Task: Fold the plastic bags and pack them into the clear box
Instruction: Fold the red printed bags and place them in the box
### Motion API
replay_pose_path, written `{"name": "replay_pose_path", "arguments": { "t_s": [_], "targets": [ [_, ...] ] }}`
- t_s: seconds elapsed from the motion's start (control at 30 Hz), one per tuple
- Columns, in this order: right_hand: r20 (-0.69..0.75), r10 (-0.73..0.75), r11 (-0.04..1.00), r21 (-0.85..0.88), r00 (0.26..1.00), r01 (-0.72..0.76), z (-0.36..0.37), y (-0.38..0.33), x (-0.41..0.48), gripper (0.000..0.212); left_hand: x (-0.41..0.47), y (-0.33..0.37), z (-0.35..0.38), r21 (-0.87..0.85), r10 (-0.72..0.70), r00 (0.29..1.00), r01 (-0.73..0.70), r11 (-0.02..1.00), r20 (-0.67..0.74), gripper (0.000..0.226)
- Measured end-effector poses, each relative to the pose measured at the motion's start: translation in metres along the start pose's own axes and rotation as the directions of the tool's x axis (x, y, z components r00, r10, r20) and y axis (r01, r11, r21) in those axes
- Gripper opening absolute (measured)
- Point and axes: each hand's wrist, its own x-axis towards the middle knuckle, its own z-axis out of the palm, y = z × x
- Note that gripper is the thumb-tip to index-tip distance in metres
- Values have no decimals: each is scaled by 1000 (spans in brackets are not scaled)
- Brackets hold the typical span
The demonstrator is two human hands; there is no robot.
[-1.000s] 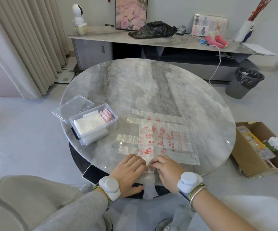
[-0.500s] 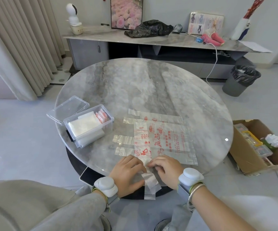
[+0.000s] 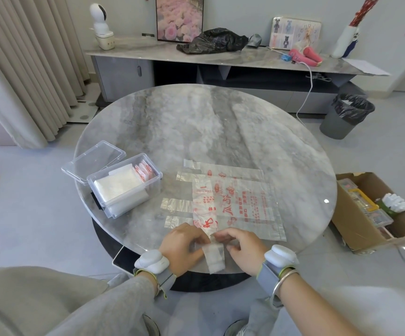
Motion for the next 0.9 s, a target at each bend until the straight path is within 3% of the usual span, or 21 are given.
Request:
{"name": "replay_pose_path", "arguments": {
  "t_s": [0.07, 0.23, 0.43, 0.63, 0.77, 0.9],
  "targets": [
    [13, 5, 999, 49, 1000, -6, 0, 1, 2, 46, 2, 2, 2, -72, -106, 994, 105, 992, -11, 14],
    [82, 37, 998, 41, 996, -41, 5, 3, 6, 63, 13, 0, 1, -249, -248, 968, 237, 939, -17, 31],
    [-156, 112, 971, 227, 981, -75, 20, 0, 15, 32, 16, 1, 2, -277, -284, 955, 252, 927, -84, 36],
    [-190, 180, 965, 224, 965, -136, 29, -4, 23, 34, 16, 0, -6, -368, -345, 932, 285, 885, -107, 49],
    [-187, 199, 967, 195, 962, -162, 31, 0, 27, 31, 13, -2, -15, -351, -328, 944, 292, 890, -46, 59],
    [-221, 205, 968, 187, 953, -165, 32, 3, 28, 27, 10, 0, -22, -214, -293, 956, 286, 934, 2, 67]
  ]
}}
